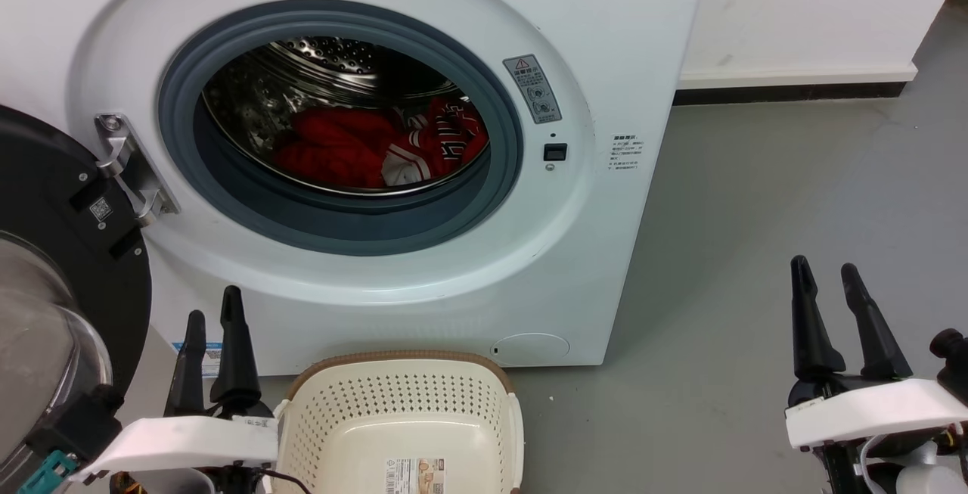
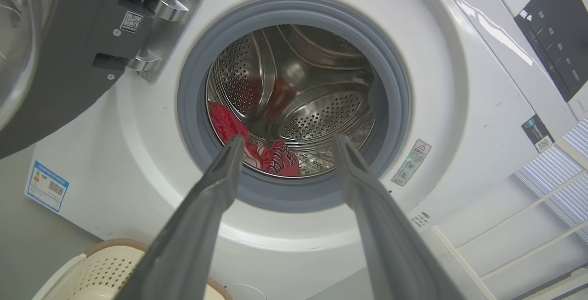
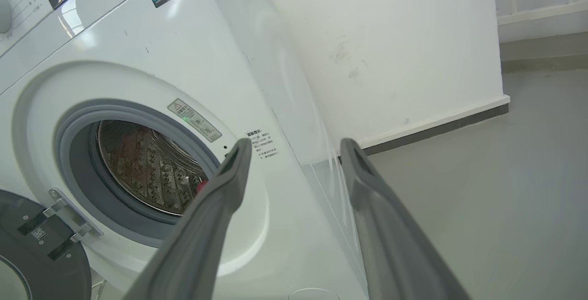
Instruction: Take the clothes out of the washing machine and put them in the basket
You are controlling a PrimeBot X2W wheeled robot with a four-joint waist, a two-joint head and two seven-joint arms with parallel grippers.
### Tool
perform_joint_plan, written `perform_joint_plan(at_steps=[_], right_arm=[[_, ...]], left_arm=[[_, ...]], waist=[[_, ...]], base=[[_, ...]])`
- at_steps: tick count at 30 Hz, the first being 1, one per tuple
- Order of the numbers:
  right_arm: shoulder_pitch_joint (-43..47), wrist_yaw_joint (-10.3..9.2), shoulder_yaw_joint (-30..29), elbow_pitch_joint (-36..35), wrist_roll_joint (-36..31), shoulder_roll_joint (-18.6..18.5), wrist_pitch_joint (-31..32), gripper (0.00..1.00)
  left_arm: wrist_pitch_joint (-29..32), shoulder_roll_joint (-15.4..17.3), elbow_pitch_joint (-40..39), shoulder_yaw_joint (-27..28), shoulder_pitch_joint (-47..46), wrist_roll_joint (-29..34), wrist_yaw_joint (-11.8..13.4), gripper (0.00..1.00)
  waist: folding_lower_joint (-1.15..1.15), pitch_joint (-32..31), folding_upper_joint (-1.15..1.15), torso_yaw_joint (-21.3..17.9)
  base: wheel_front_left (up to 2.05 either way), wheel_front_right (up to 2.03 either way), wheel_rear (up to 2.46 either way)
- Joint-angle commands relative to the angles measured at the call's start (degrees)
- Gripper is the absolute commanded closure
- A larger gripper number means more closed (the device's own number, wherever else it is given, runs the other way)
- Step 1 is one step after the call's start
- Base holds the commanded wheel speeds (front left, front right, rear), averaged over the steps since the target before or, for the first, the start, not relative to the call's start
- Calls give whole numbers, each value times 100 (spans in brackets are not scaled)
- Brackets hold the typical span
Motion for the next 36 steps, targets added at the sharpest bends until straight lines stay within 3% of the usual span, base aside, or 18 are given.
perform_joint_plan(at_steps=[1, 6, 15, 19, 27, 33, 36], right_arm=[[19, 0, 23, -146, -268, -12, -73, 0], [41, 0, 74, -210, -687, -11, -158, 0], [85, 0, 166, -238, -1466, -11, -322, 0], [96, 0, 151, -271, -1752, -10, -374, 0], [140, 0, 173, -252, -2290, -9, -486, 0], [176, 0, 161, -205, -2646, -8, -566, 0], [211, 0, 139, -108, -2733, -7, -602, 0]], left_arm=[[-60, 14, -184, -71, 10, 281, -49, 0], [-142, 14, -369, -266, 49, 957, 53, 0], [-312, 16, -763, -489, 138, 1933, 465, 0], [-363, 16, -825, -549, 164, 2240, 513, 0], [-470, 30, -621, -624, 273, 2570, 476, 0], [-548, 23, -313, -688, 336, 2762, 104, 0], [-581, 21, -227, -673, 356, 2913, 35, 0]], waist=[[0, -4, 0, -5], [0, -12, 0, -22], [0, -26, 0, -82], [0, -19, 0, -104], [0, -19, 0, -137], [0, -24, 0, -142], [0, -28, 0, -142]], base=[[0, 0, 0], [0, 0, 0], [0, 0, 0], [0, 0, 0], [0, 0, 0], [0, 0, 0], [0, 0, 0]])
